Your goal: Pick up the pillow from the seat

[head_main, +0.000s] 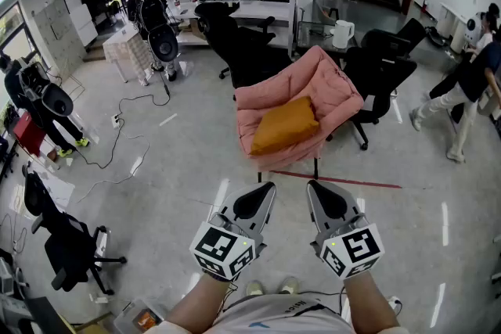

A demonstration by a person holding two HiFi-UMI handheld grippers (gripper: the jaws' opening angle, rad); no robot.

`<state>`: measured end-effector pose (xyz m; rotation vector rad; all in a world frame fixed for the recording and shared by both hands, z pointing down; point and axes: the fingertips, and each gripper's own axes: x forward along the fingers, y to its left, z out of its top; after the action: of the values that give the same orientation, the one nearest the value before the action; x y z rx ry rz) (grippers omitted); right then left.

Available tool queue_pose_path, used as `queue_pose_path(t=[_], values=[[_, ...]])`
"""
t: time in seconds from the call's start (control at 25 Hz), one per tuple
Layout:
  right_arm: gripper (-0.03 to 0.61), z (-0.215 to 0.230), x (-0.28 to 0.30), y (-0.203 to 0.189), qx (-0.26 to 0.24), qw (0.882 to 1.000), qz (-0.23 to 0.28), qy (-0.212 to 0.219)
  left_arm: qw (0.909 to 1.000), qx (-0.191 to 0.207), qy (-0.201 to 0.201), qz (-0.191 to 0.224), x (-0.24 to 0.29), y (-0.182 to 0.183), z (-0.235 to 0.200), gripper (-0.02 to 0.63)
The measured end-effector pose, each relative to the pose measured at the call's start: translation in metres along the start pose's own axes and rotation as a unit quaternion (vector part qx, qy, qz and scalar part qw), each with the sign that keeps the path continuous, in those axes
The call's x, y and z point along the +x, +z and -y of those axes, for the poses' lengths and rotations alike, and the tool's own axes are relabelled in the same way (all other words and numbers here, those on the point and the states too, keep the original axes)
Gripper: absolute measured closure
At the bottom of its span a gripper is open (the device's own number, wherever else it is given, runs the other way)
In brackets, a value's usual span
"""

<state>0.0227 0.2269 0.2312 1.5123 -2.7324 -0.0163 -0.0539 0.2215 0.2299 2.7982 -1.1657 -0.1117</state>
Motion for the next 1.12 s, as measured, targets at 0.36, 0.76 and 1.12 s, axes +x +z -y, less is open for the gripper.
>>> queue_pose_path(t=[0.36,0.76,1.12], values=[[0.565,0.008,-0.002,-0.002,0.005,1.000,-0.003,0.003,1.0000,0.000,0.000,-0.005,0.007,0.000,0.006,0.604],[0.563,0.019,-0.013,0.002,0.055,0.997,0.038,0.022,0.9998,-0.001,-0.011,0.016,0.011,0.006,0.018,0.603],[0.563,0.050,-0.021,-0.004,0.057,0.998,0.036,0.021,0.9999,0.005,0.009,0.008,0.034,-0.006,0.025,0.603]])
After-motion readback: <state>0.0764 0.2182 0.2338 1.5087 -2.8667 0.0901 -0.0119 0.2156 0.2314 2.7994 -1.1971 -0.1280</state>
